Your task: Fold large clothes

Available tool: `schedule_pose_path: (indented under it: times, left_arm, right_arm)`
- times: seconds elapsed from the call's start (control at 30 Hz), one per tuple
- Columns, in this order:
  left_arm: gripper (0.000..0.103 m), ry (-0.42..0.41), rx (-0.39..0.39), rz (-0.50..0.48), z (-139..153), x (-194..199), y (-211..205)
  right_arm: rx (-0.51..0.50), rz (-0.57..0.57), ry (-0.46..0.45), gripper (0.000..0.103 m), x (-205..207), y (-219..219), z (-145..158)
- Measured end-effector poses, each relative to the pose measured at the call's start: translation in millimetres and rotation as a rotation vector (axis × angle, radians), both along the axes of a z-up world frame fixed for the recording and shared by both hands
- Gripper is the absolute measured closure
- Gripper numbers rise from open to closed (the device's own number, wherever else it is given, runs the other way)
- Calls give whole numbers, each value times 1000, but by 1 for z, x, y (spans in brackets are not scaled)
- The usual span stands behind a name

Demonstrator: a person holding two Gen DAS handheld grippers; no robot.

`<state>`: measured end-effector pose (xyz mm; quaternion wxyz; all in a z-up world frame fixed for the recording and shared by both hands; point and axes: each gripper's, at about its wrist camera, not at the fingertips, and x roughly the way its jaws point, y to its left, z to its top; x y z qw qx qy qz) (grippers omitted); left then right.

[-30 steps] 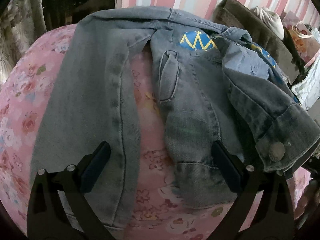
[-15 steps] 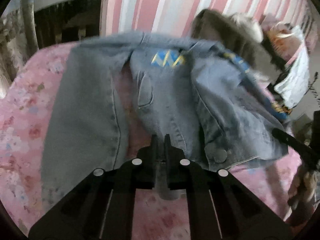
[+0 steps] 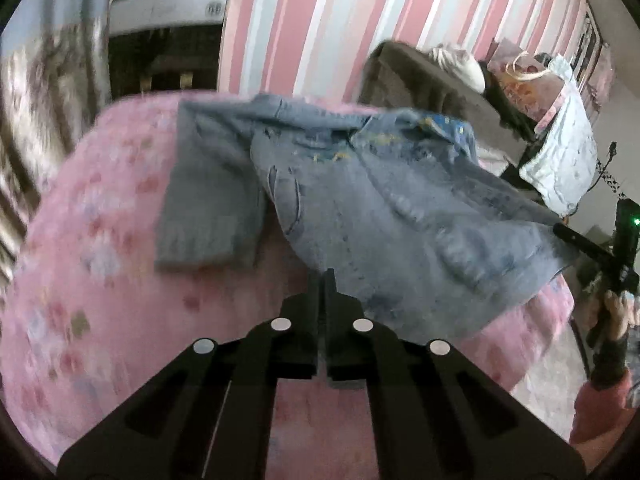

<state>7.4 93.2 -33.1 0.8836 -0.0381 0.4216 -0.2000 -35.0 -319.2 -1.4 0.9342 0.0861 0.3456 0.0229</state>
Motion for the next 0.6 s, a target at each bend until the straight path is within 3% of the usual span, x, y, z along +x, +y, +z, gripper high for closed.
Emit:
schedule_pose_path:
  times: [0.03, 0.1, 0.2, 0.27, 0.3, 0.33, 0.47, 0.53, 0.6]
  left_arm:
    - [103, 22, 22, 0, -11, -2, 2]
    - [103, 65, 86, -7, -36, 0, 0]
    - [99, 90, 185, 15, -60, 9, 1]
    - [73, 78, 206, 26, -58, 15, 5]
    - [46, 56, 221, 34, -55, 17, 5]
    - [29, 17, 240, 43, -48, 20, 4]
    - [19, -106, 286, 14, -21, 48, -9]
    - [7, -141, 300, -6, -10, 67, -19]
    - [7, -169, 305, -31, -2, 91, -28]
  right_arm:
    - [-37, -27, 26, 100, -3, -4, -6]
    - [-113, -91, 116, 100, -2, -15, -27]
    - [-71, -93, 163, 96, -1, -28, -44]
    - [-55, -85, 140, 92, 0, -32, -38]
    - [-52, -88, 112, 79, 4, -35, -29]
    - [-60, -94, 92, 66, 7, -36, -24]
    - [-110, -80, 25, 63, 40, -28, -1]
    - [-118, -45, -3, 58, 67, -18, 8]
    - [-136, -14, -19, 58, 96, -6, 14]
